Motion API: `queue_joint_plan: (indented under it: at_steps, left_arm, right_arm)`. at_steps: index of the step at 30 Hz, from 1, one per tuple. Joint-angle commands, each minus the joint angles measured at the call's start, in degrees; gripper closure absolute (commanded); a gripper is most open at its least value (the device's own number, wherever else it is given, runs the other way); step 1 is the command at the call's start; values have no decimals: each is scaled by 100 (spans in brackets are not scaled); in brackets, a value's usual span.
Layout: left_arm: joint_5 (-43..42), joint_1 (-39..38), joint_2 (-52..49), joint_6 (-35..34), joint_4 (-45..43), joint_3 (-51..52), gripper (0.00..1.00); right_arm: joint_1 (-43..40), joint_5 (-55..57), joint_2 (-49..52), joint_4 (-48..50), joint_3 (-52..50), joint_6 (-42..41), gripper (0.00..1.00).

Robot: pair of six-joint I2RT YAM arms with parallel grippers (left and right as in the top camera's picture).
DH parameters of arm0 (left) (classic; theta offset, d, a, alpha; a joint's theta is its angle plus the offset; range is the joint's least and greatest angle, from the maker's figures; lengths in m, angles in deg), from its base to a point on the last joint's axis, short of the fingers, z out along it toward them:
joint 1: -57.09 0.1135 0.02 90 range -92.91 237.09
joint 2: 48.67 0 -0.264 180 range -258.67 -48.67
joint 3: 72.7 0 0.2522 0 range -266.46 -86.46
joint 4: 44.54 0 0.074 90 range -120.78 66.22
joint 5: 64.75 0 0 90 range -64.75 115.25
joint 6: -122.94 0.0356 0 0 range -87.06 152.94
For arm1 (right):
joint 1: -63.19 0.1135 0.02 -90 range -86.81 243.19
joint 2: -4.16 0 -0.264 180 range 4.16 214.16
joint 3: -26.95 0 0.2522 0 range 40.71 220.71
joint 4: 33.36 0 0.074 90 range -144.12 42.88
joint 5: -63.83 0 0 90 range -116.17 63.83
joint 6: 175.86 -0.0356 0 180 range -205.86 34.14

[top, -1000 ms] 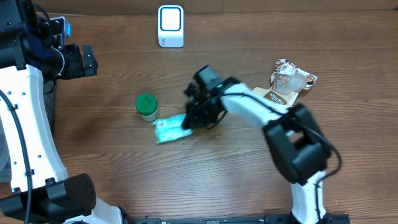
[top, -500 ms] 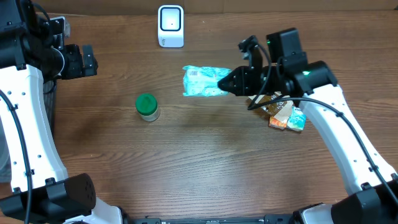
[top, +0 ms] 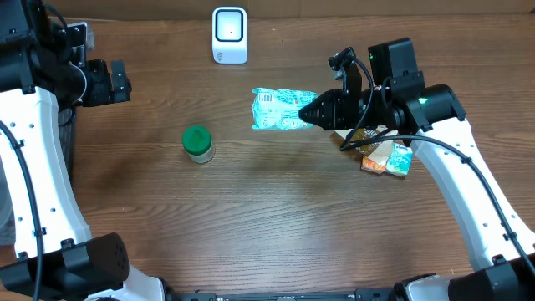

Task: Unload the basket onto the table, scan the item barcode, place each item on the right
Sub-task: 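Carry the mint-green pack back and hold it under the scanner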

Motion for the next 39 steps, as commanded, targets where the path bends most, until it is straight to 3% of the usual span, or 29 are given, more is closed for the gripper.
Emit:
queue_joint_plan:
  at_steps: [1, 11, 15, 20, 23, 25, 29, 34, 39]
  left_arm:
    - [-46, 4, -2, 127, -9, 26, 0]
    - [-46, 4, -2, 127, -9, 26, 1]
    - [-46, 4, -2, 129, -9, 26, 0]
    - [-46, 4, -2, 127, -9, 26, 0]
    - [-46, 4, -2, 127, -9, 26, 0]
    - [-46, 4, -2, 127, -9, 26, 1]
    - [-46, 4, -2, 127, -9, 26, 0]
    - [-46, 4, -2, 127, -9, 26, 0]
    - [-46, 4, -2, 127, -9, 26, 0]
  right_arm:
    - [-11, -48, -192, 37, 35, 114, 96]
    - [-11, 348, -68, -70, 525, -435, 96]
    - [74, 1178, 374, -748, 1818, -389, 96]
    - [424, 2636, 1637, -1578, 4297, -219, 96]
    - [695, 3936, 2284, -1292, 5145, -61, 96]
    - [905, 4940, 2590, -525, 5211, 236, 96]
    - [1241, 6096, 3239, 1016, 5204, 2072, 96]
    - [1445, 6253, 4076, 2568, 5204, 4741, 96]
    - [1550, 6461, 4833, 3432, 5204, 6981, 96]
